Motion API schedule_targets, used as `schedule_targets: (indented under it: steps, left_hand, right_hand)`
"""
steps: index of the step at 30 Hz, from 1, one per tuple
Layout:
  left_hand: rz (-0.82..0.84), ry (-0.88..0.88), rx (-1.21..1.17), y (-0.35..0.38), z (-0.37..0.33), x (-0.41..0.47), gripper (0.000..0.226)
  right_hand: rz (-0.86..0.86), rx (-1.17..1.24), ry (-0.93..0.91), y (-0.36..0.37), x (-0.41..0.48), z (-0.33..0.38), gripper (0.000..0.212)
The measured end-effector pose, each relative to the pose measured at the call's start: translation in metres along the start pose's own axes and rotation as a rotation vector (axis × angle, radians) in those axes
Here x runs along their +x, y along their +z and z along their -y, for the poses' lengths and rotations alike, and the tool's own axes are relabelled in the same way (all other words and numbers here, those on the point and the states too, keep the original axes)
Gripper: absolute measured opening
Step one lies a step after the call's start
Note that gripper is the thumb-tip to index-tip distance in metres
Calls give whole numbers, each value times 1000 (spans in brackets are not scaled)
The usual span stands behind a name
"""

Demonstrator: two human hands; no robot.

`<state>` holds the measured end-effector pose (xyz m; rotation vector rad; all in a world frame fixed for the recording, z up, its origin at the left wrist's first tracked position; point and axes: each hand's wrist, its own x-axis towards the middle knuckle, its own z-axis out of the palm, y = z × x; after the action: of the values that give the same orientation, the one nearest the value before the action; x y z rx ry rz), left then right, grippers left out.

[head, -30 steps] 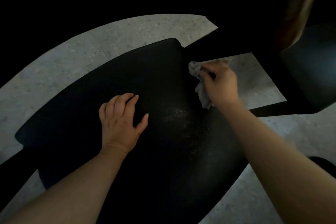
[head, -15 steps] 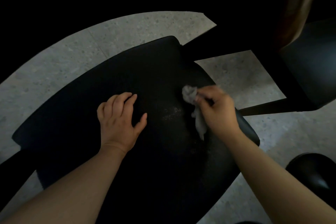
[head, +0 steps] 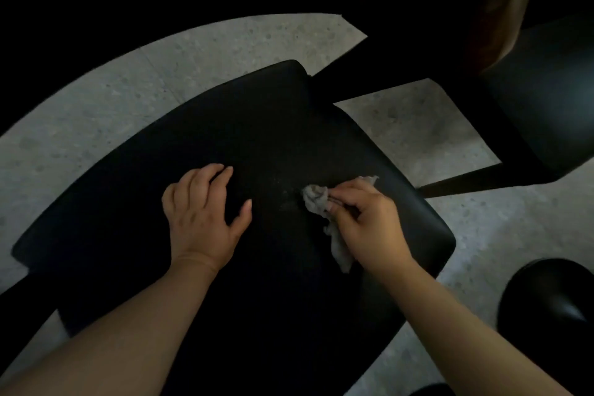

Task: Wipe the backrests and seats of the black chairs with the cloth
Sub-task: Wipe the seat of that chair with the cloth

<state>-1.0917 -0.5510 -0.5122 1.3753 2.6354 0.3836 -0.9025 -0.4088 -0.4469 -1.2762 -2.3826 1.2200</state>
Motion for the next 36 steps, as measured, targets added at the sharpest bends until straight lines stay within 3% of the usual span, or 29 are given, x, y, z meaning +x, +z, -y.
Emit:
schedule_targets:
  steps: [3, 8, 11, 19, 25, 30, 36]
  left_hand:
    - [-7, -6, -5, 0, 0, -1, 62]
    - [-20, 1, -17, 1, 0, 0, 62]
    - [-28, 2, -21, 2, 1, 0, 61]
    - [-46, 14, -23, 2, 1, -1, 61]
    - [-42, 16, -20, 0, -1, -2, 61]
    - [-38, 23, -10, -3, 0, -2, 61]
    - [10, 13, -23, -17, -7, -2, 56]
  right_hand:
    - [-160, 34, 41, -12, 2, 0, 22]
    - [-353, -182, 116, -32, 63, -27, 17]
    - [-349, -145, 195, -20, 66, -38, 17]
    - [-212, -38, 123, -9, -12, -17, 16]
    - [-393, -193, 203, -38, 18, -34, 19]
    - [-400, -59, 263, -12, 15, -35, 18]
    - [-175, -22, 124, -11, -39, -24, 19]
